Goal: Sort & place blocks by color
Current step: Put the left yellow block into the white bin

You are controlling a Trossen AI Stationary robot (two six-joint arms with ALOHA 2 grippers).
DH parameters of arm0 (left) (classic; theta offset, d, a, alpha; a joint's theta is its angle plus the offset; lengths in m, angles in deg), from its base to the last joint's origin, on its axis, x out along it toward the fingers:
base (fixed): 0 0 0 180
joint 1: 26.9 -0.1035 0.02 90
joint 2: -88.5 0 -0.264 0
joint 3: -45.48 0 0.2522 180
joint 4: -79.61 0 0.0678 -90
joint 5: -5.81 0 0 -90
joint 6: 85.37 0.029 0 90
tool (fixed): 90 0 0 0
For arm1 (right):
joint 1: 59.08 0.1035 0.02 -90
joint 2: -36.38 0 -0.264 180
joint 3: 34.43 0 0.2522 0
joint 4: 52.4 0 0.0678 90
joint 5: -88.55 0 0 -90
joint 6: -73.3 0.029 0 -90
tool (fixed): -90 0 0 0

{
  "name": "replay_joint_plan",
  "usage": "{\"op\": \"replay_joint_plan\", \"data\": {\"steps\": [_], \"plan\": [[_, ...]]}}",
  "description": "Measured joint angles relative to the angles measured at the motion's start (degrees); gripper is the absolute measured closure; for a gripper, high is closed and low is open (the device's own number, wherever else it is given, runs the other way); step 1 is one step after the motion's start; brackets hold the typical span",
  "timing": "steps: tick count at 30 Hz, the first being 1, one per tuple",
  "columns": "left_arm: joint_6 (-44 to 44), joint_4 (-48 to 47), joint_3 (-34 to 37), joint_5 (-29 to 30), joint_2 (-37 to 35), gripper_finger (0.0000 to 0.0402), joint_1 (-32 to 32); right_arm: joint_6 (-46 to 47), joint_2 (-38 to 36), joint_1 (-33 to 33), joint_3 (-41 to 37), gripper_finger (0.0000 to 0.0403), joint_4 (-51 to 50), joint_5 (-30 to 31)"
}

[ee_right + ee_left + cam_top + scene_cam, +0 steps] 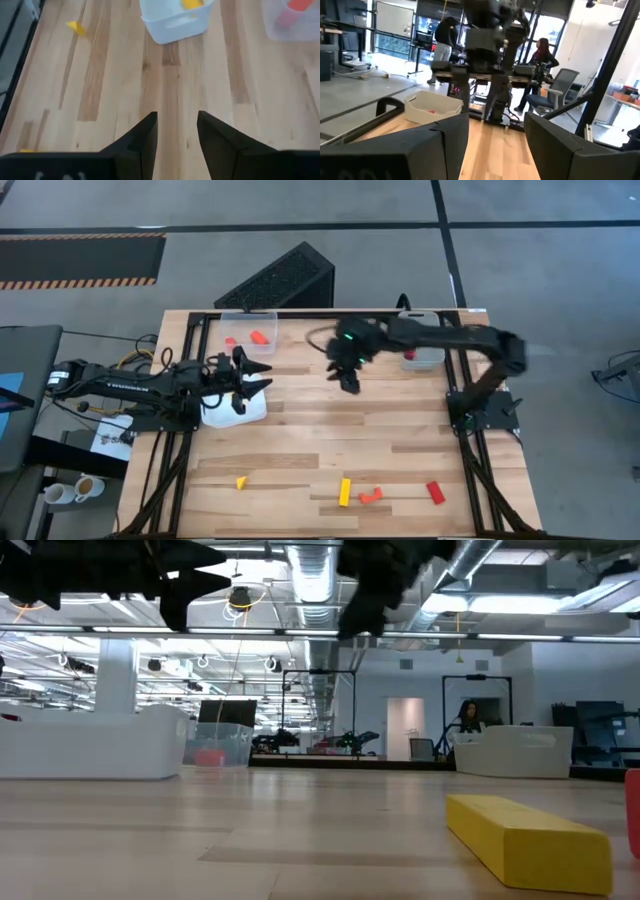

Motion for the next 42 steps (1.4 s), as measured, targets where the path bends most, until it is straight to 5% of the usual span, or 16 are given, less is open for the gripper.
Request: {"op": "replay_joint_plan", "data": {"steps": [8,15,19,23,27,31,36,42], "plan": [[3.1,-0.14,0.0,3.62,1.85,0.0223,0.05,9.48,-21.76,12.57,-41.21,0.0243,49.62,10.11],[4.35,4.94,0.02,6.92,7.37,0.0223,0.03,7.98,-26.87,24.15,-59.99,0.0243,81.49,32.45],[2.81,5.07,-1.9,5.12,12.37,0.0224,0.62,7.65,-26.86,26.09,-61.9,0.0243,82.26,35.2],[-4.29,-26.25,-12.46,7.02,16.7,0.0235,3.6,7.25,-26.73,27.16,-62.05,0.0243,81.29,35.65],[-8.79,-55.5,-28.21,-1.11,22.24,0.0253,7.74,5.63,-26.71,29.11,-62.05,0.0244,79.92,35.6],[-10.46,-73.38,-41.0,-4.59,27.82,0.027,13.41,4.86,-26.71,29.99,-62.05,0.0244,80.02,35.64],[-18.02,-75.77,-44.7,-5.25,32.97,0.0274,20.88,5.21,-26.75,29.98,-62.05,0.0244,80.67,35.64],[-31.35,-79.41,-44.65,-11.66,39.14,0.022,28.52,5.95,-26.75,31.24,-61.99,0.0244,81.77,35.6]]}}
